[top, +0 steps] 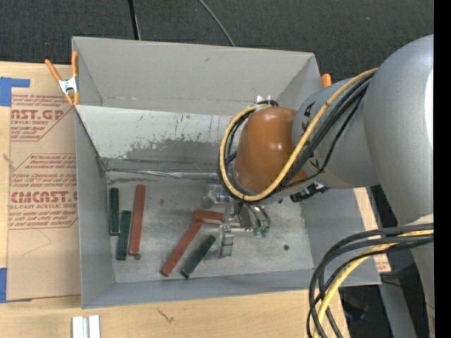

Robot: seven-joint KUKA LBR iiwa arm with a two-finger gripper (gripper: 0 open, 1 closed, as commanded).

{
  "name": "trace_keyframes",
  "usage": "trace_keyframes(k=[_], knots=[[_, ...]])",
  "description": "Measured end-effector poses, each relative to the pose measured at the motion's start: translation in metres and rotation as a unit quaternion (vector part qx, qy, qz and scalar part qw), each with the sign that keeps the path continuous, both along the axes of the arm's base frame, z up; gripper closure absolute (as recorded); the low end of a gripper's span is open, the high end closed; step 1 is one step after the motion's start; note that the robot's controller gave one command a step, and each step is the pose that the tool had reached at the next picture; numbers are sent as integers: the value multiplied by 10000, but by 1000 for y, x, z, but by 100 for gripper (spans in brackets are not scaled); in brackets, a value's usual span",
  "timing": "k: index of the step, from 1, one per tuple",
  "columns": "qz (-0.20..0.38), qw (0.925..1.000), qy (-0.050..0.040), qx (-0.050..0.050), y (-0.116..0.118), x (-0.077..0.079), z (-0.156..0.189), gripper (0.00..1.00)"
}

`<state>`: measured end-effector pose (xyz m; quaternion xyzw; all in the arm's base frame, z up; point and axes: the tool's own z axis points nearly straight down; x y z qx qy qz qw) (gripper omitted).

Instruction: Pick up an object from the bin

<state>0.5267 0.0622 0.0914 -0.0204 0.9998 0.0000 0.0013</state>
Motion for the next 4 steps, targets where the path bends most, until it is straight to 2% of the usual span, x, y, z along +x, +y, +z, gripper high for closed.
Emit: trace_keyframes(k=[1, 3, 4], knots=[[-39, 10000, 3, 0, -54, 36, -21, 100], [-36, 10000, 16, 2, -54, 35, -20, 100], [262, 9997, -16, -1, -54, 31, 26, 100]])
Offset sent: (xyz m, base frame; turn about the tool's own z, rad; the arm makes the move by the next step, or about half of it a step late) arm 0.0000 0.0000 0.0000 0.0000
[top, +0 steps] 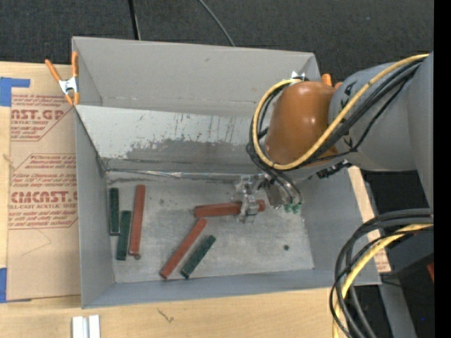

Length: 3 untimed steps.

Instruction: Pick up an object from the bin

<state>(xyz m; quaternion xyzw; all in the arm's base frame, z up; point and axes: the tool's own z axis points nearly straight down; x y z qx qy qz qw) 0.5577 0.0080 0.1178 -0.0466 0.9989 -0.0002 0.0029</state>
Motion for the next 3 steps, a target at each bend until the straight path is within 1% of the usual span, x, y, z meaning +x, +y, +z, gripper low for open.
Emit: trace_keyframes(k=[1, 2, 3], knots=[[-217, 9998, -2, 4, 32, 15, -31, 100], [-292, 9995, 81, 6, 31, 8, -3, 100], [-700, 9975, 38, -4, 67, 8, 69, 100]])
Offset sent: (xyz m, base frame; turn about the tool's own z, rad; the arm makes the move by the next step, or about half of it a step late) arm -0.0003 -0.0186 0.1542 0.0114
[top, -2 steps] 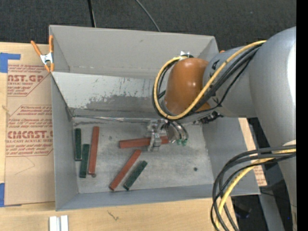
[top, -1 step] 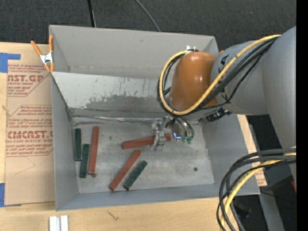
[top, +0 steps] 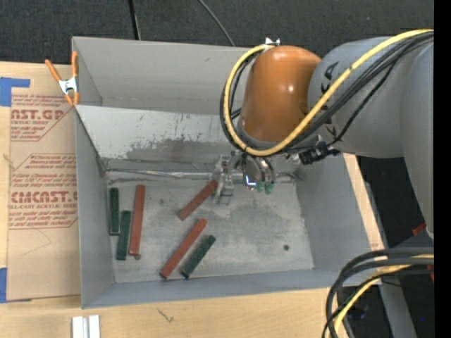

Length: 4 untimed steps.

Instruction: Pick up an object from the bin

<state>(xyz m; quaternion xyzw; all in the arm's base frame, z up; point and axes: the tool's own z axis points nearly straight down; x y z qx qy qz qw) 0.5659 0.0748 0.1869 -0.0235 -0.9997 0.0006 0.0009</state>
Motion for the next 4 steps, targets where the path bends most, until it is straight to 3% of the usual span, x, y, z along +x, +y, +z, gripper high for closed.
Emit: trace_keyframes(k=[1, 2, 3, 4], knots=[[-2, 10000, -15, 9, 14, 1, 13, 100], [605, 9982, -34, 15, 12, 18, 25, 100], [-105, 9999, 2, 9, 33, -50, -49, 0], [-106, 9999, -8, 10, 33, -49, -49, 0]])
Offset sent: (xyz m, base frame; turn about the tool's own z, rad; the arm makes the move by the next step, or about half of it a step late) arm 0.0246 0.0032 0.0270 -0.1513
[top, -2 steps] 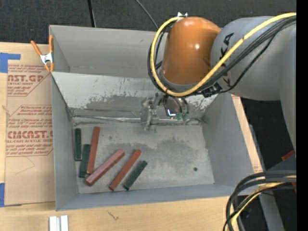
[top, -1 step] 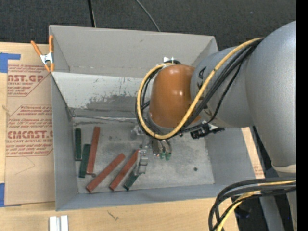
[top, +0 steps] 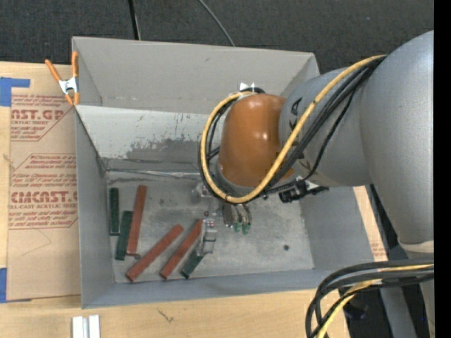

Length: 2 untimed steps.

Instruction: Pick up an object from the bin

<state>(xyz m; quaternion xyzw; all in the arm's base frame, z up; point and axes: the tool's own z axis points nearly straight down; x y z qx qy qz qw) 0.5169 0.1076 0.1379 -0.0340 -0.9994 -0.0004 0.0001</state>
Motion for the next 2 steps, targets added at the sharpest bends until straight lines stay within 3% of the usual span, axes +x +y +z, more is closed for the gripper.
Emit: trace_keyframes(k=[1, 2], knots=[[307, 9995, -36, -5, 9, -5, -17, 0], [1959, 9806, -23, 5, 15, -6, -66, 100]])
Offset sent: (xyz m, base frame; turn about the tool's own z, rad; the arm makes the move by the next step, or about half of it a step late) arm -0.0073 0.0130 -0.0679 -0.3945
